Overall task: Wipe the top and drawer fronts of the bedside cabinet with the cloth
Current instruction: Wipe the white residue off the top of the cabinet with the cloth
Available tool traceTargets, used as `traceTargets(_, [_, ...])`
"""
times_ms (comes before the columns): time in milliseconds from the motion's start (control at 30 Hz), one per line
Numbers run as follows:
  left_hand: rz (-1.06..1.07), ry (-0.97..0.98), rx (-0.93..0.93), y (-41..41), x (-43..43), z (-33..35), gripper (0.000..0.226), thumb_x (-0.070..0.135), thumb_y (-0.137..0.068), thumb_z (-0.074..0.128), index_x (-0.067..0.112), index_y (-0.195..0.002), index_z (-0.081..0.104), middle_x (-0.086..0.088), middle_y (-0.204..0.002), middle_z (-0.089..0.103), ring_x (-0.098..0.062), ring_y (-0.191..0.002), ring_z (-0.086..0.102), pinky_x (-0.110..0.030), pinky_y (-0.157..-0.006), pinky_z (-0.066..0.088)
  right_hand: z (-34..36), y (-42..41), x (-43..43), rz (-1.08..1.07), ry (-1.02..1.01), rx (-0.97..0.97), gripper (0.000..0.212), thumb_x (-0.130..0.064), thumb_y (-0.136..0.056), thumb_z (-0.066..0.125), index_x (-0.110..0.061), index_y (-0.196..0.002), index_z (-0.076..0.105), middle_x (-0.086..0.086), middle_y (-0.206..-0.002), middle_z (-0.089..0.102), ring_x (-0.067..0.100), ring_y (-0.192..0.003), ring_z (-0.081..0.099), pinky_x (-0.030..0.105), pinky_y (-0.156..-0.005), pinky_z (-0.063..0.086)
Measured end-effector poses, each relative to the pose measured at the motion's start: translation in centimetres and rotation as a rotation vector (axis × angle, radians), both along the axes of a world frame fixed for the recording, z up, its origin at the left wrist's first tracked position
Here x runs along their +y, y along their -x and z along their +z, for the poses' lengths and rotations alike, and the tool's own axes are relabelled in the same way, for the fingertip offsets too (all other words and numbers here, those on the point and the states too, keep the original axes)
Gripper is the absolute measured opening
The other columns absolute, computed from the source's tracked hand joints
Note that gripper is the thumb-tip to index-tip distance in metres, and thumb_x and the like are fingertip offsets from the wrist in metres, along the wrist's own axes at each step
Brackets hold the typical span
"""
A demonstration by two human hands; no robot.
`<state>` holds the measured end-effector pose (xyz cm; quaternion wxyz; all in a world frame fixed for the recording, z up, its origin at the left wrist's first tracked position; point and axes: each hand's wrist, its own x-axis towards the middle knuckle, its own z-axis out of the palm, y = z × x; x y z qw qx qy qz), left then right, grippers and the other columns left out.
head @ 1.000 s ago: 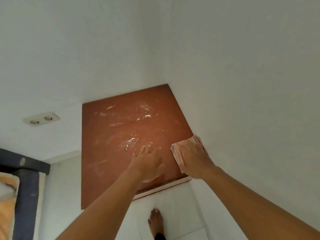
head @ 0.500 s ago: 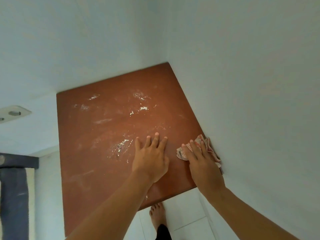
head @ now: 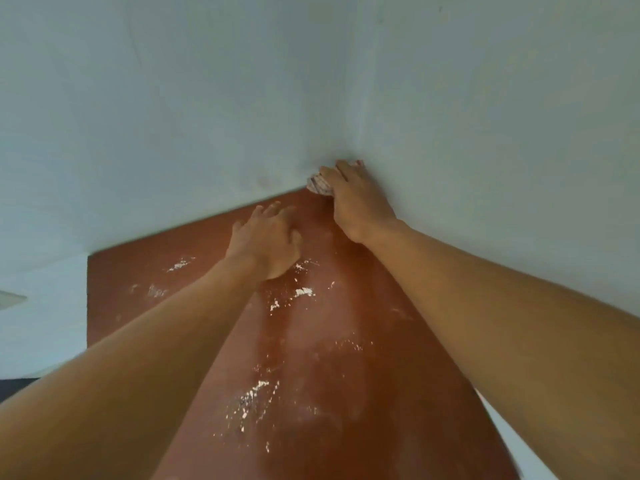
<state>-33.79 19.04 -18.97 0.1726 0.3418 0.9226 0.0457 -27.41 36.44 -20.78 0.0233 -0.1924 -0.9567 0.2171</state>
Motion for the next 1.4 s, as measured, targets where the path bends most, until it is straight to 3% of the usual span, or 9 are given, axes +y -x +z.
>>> traceTargets(67, [-0.015,0.058,-0.005,1.3,1.1,-1.4,0.06,0.04,-0.101,0.032,0.028,-0.159,0.026,-0.002,-0.168,0.021,-0.028,-0.154,0.018,-0.059,-0.12,0.021,-1.8,0.5,0.4,0.042,-0.057,-0.023,0.051,-0.017,-0.102,0.042,-0.017,-0.153,0.04,0.01,-0.161,0.033,0.034,-0.151,0.024,0.048,-0.123,0.025])
traceTargets(233, [-0.001,0.138,-0.01,0.8,1.9,-3.1,0.06,0.04,-0.104,0.019,0.031,-0.163,0.006,-0.001,-0.171,0.0,-0.031,-0.157,0.002,-0.068,-0.119,0.006,-4.5,-0.7,-0.5,0.034,-0.165,-0.095,0.057,-0.034,-0.106,0.028,-0.02,-0.161,0.022,0.006,-0.17,0.016,0.03,-0.158,0.006,0.046,-0.128,0.006])
traceTargets(400, [-0.007,0.182,0.014,1.2,2.0,-2.6,0.061,0.041,-0.102,0.015,0.035,-0.162,0.004,0.001,-0.171,0.0,-0.029,-0.157,0.003,-0.071,-0.117,0.0,-4.3,-0.7,-0.5,0.033,-0.161,-0.122,0.059,-0.039,-0.108,0.023,-0.023,-0.163,0.012,0.003,-0.172,0.005,0.026,-0.159,-0.002,0.044,-0.128,0.0])
traceTargets(533, [-0.009,0.234,0.015,1.0,2.3,-2.1,0.061,0.04,-0.102,0.015,0.035,-0.162,0.004,0.002,-0.171,0.0,-0.028,-0.157,0.005,-0.072,-0.117,0.0,-4.5,-2.7,-1.5,0.005,-0.156,-0.118,0.064,-0.042,-0.102,0.015,-0.023,-0.163,0.015,0.004,-0.172,0.009,0.028,-0.159,0.001,0.045,-0.128,0.003])
traceTargets(733, [0.012,0.279,0.018,0.6,2.7,-1.6,0.062,0.044,-0.102,0.015,0.034,-0.162,0.004,0.002,-0.171,0.0,-0.029,-0.157,0.006,-0.072,-0.116,-0.001,-4.7,-10.4,-4.2,-0.024,-0.17,-0.11,0.065,-0.04,-0.102,0.015,-0.021,-0.163,0.017,0.007,-0.171,0.013,0.029,-0.159,0.005,0.046,-0.128,0.007])
traceTargets(900, [0.092,0.359,0.0,-0.9,3.7,-1.0,0.065,0.053,-0.101,0.013,0.035,-0.162,-0.001,0.003,-0.171,-0.005,-0.032,-0.157,-0.006,-0.076,-0.113,-0.008,-4.9,-17.9,-6.5,-0.035,-0.202,-0.127,0.062,-0.04,-0.105,0.016,-0.022,-0.164,0.01,0.006,-0.172,0.009,0.028,-0.159,0.001,0.047,-0.128,0.011])
traceTargets(1067, [0.029,0.195,0.049,-8.5,3.3,-0.6,0.064,0.049,-0.102,0.011,0.027,-0.162,0.017,-0.001,-0.17,0.015,-0.031,-0.157,-0.001,-0.075,-0.114,-0.003,-5.0,-23.6,-8.6,-0.053,-0.221,-0.122,0.061,-0.041,-0.106,0.018,-0.021,-0.163,0.013,0.009,-0.171,0.013,0.031,-0.159,0.006,0.049,-0.127,0.017])
traceTargets(1200, [-0.013,-0.007,0.044,-16.6,0.4,-0.9,0.062,0.046,-0.104,0.015,0.025,-0.162,0.018,0.0,-0.169,0.02,-0.027,-0.157,0.001,-0.069,-0.118,0.0,-5.2,-28.9,-10.1,-0.065,-0.238,-0.091,0.059,-0.036,-0.105,0.028,-0.017,-0.161,0.025,0.011,-0.168,0.026,0.033,-0.156,0.019,0.05,-0.123,0.028])
traceTargets(1400, [0.02,-0.128,0.031,-23.1,-5.3,0.0,0.058,0.044,-0.105,0.022,0.026,-0.16,0.025,0.0,-0.166,0.027,-0.025,-0.158,0.005,-0.062,-0.121,0.002,-5.9,-38.0,-12.5,-0.066,-0.279,-0.011,0.066,-0.011,-0.091,0.059,-0.013,-0.155,0.041,0.011,-0.161,0.039,0.036,-0.15,0.034,0.05,-0.116,0.04])
